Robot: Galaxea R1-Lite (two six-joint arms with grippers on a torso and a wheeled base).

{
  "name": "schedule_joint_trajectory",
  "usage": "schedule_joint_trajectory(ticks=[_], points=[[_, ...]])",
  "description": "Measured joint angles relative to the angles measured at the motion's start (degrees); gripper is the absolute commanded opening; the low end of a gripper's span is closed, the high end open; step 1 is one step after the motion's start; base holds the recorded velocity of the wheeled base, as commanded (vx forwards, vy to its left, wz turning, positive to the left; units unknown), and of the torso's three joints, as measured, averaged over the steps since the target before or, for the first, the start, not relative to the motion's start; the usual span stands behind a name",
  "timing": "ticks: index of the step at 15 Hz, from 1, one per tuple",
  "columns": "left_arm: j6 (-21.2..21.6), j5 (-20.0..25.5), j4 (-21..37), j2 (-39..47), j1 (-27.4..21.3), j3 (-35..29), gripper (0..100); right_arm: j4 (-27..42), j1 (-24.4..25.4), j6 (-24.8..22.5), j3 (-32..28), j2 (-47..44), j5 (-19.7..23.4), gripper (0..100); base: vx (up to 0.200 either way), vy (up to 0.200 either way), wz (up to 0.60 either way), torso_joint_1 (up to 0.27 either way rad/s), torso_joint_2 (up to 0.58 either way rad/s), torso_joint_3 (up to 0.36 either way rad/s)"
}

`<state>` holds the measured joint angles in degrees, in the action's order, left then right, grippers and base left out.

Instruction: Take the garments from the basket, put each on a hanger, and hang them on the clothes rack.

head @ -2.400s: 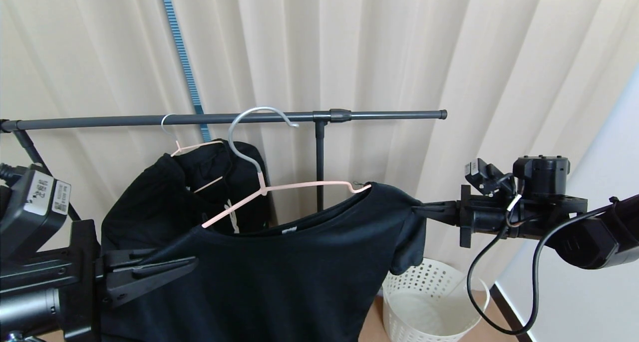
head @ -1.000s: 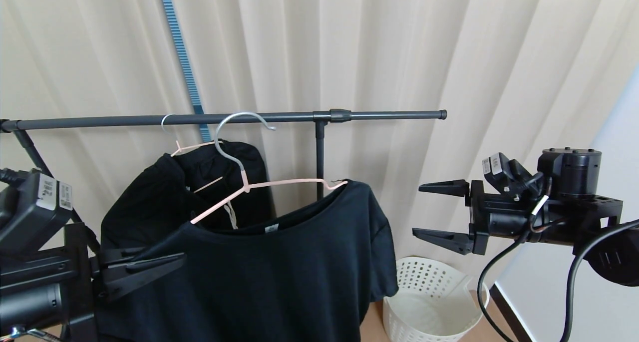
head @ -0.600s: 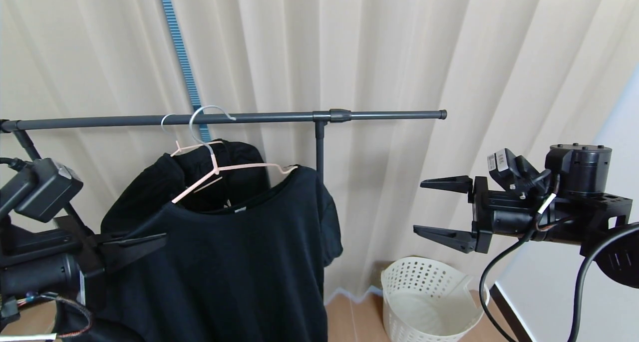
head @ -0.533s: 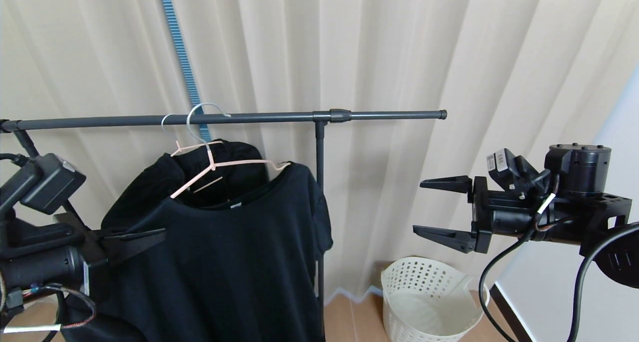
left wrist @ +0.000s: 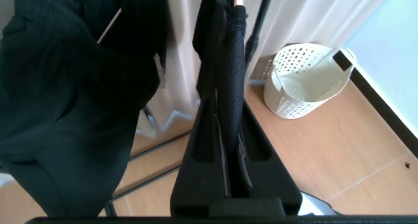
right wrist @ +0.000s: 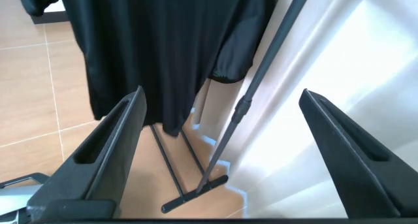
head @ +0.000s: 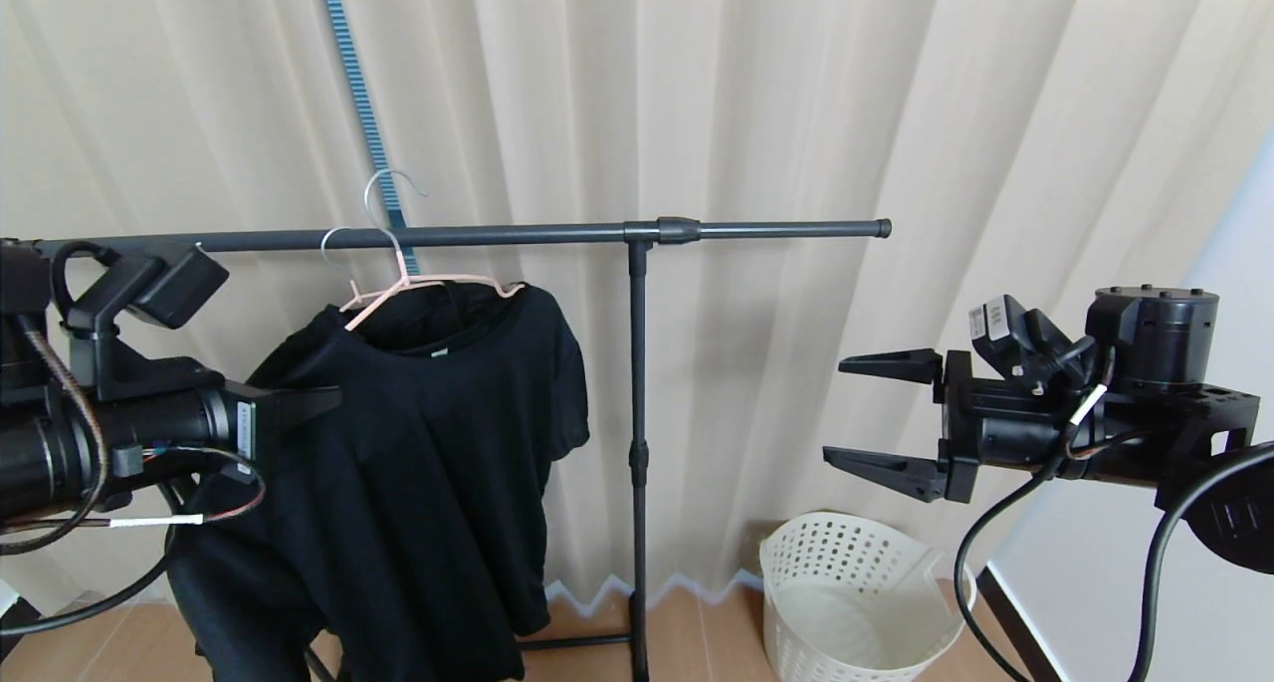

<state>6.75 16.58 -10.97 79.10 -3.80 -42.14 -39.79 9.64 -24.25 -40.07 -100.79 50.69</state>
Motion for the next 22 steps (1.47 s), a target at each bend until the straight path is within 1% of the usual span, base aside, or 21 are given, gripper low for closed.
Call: schedule_joint_trajectory(ticks=[2,4,8,13,17,22], points=[[-0.6,-0.6,0.0,3.4,-0.6,-2.4,0,0.0,0.0,0.0,-0.1,0.0,0.0,100,0.0,0.0,0.0,0.0,0.0,0.0],[-2.3,-1.0,-0.1,6.5,-1.2,-5.2,0,0.0,0.0,0.0,-0.1,0.0,-0.1,100,0.0,0.0,0.0,0.0,0.0,0.0],[-5.0,-4.0,-0.1,12.7,-2.9,-11.2,0,-0.1,0.0,0.0,-0.1,0.0,-0.1,100,0.0,0.0,0.0,0.0,0.0,0.0],[-6.5,-4.4,-0.1,19.6,-3.7,-16.7,0,-0.1,0.0,0.0,-0.1,0.0,-0.1,100,0.0,0.0,0.0,0.0,0.0,0.0],[-7.5,-4.4,-0.8,23.6,-3.7,-18.5,0,-0.1,0.0,-0.1,-0.1,0.0,-0.1,100,0.0,0.0,0.0,0.0,0.0,0.0],[-8.2,-4.4,-1.3,25.9,-3.6,-18.5,0,-0.1,0.0,-0.1,0.0,-0.1,-0.1,100,0.0,0.0,0.0,0.0,0.0,0.0]])
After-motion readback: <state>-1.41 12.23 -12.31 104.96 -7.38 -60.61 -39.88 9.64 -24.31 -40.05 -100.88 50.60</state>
